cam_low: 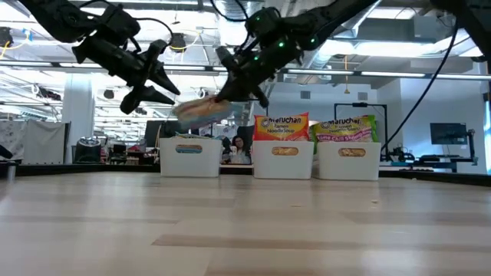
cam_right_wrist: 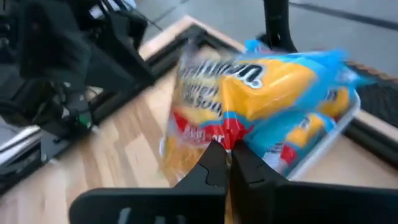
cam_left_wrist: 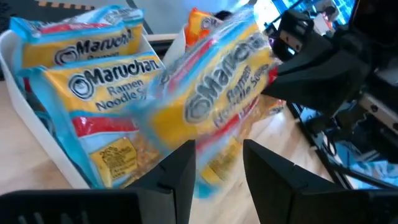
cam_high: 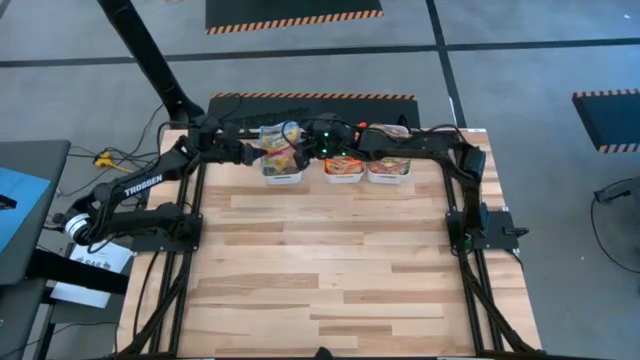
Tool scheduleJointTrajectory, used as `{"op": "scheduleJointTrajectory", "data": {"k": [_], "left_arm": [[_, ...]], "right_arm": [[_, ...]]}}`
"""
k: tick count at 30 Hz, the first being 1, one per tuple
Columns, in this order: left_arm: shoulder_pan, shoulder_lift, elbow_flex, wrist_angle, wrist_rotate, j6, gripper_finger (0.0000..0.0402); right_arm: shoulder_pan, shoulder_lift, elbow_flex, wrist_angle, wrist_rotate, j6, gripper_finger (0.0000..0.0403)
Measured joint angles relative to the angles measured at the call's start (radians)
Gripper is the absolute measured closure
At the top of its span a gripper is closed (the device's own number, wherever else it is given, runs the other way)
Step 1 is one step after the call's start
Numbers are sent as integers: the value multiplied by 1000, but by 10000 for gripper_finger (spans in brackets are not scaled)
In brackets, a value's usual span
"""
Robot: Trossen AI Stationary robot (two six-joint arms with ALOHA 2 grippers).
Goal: Sort Maruchan noodles
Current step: Put the blue noodle pack into the left white bin
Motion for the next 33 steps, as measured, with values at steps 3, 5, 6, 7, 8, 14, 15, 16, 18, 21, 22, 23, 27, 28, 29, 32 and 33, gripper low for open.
{"op": "scheduleJointTrajectory", "data": {"k": [3,5,6,7,8,14,15,16,18,21,22,23,27,28,29,32,33], "left_arm": [[15,0,0,2,8,1,281],[23,0,0,2,10,2,281],[27,0,0,2,13,2,281],[29,0,0,2,14,1,281],[32,0,0,2,13,1,281],[36,0,0,0,24,-2,281],[36,0,0,0,36,-11,281],[36,0,0,0,53,-19,281],[35,0,0,1,99,-36,281],[28,0,0,1,162,-42,281],[22,0,0,1,172,-42,281],[17,0,0,1,180,-43,281],[-10,1,0,1,180,-45,281],[-17,4,0,2,181,-47,281],[-26,8,0,1,183,-52,281],[-54,25,-1,-5,169,-57,281],[-62,36,-1,-6,152,-57,281]], "right_arm": [[14,40,31,11,-1,-9,396],[27,69,62,7,2,-52,396],[34,83,78,8,6,-72,396],[43,95,94,-11,19,-93,396],[49,104,111,-27,35,-116,396],[72,158,207,-123,110,-232,396],[71,167,217,-147,126,-232,396],[71,169,220,-171,135,-232,396],[69,170,224,-176,146,-232,396],[63,168,228,-152,171,-228,396],[61,168,227,-149,183,-214,396],[59,168,227,-145,183,-195,396],[45,168,233,-134,187,-167,396],[44,168,233,-136,192,-164,396],[44,168,233,-140,203,-162,396],[47,168,233,-138,208,-148,396],[48,168,233,-136,208,-148,396]]}}
